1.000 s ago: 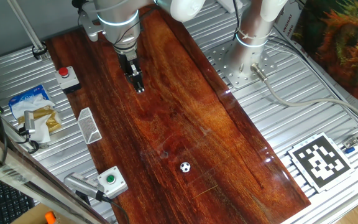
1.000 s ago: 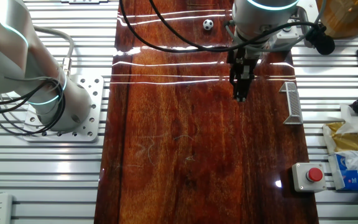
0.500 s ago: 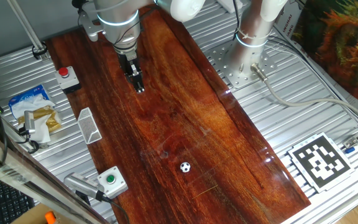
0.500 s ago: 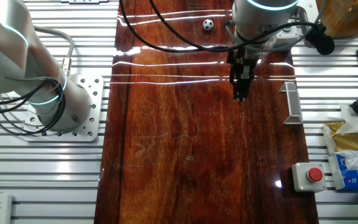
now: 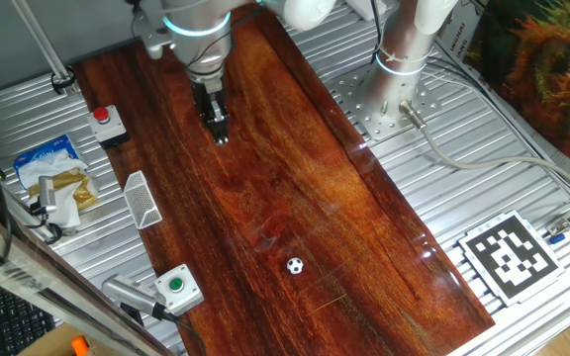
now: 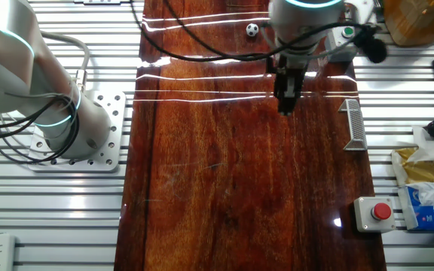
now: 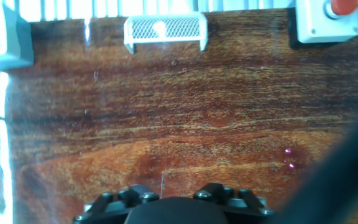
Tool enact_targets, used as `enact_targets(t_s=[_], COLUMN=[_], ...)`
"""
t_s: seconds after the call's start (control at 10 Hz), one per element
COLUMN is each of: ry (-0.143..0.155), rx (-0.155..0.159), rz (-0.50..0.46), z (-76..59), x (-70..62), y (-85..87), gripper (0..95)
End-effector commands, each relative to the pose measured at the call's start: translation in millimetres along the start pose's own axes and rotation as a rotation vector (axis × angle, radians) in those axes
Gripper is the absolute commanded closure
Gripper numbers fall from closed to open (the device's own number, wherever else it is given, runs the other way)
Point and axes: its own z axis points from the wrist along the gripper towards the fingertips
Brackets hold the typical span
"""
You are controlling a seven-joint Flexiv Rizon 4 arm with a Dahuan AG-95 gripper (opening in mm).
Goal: Push the soccer ball into the goal
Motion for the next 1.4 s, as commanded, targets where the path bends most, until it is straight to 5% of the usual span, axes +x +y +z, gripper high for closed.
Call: enact_targets(t_s=[0.1, 1.4], ry=[0.022, 0.033], rx=[-0.001, 0.009], rz=[-0.009, -0.029], z=[1.5, 1.8], x=[-2.9, -2.7], y=[0.8, 1.7], gripper=[95.0, 95.0])
